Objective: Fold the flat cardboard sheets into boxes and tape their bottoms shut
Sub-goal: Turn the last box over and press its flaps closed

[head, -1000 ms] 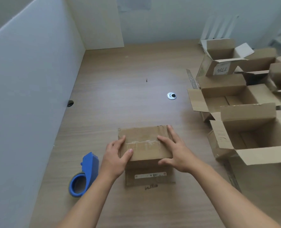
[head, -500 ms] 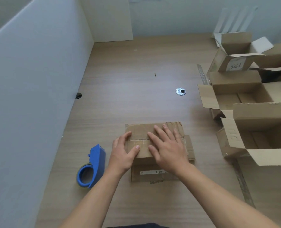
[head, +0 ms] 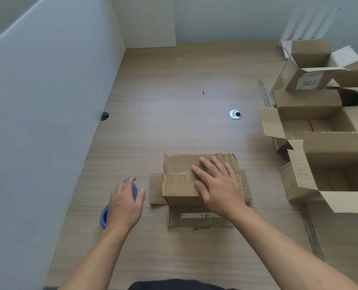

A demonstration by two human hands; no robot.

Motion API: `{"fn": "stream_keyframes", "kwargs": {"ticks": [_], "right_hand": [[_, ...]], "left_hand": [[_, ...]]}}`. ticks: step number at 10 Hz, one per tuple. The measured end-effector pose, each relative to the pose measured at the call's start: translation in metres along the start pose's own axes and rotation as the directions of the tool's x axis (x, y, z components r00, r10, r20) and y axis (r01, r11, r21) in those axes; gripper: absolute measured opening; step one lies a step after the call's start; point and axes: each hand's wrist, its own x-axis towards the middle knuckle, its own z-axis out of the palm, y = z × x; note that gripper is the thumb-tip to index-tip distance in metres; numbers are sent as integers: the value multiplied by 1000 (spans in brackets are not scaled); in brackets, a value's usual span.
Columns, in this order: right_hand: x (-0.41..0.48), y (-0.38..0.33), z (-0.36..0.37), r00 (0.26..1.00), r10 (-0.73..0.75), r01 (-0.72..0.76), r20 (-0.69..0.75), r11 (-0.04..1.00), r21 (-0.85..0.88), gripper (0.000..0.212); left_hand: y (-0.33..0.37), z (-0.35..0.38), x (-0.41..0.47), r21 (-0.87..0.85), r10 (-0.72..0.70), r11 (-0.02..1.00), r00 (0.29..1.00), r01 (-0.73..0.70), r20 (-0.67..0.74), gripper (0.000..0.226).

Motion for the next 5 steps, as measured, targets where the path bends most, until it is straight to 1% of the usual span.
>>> {"fn": "stream_keyframes", "kwargs": {"ticks": [1,2,3,4,5], "right_hand": [[1,1,1,1000,2,-2,3,1000,16,57],[0,1,0,1000,2,-2,3,1000,18,58],[-1,1,-1,1000,1,-1,11,999,34,61],[-2,2,-2,1000,1,-2,21,999,49,63],[-2,2,-2,1000,10,-12,23,997,71,63]], "left_hand": [[-20,-4,-8,325,-99,942,995,83,32,66],[-26,-5,-14,382,-175,914,982,138,64,74],[-28,1,-19,393,-237,903,965,174,115,80],[-31,10,-26,327,-222,925,973,192,58,81],[-26,13,-24,284,-257,934,961,218,106,77]]}}
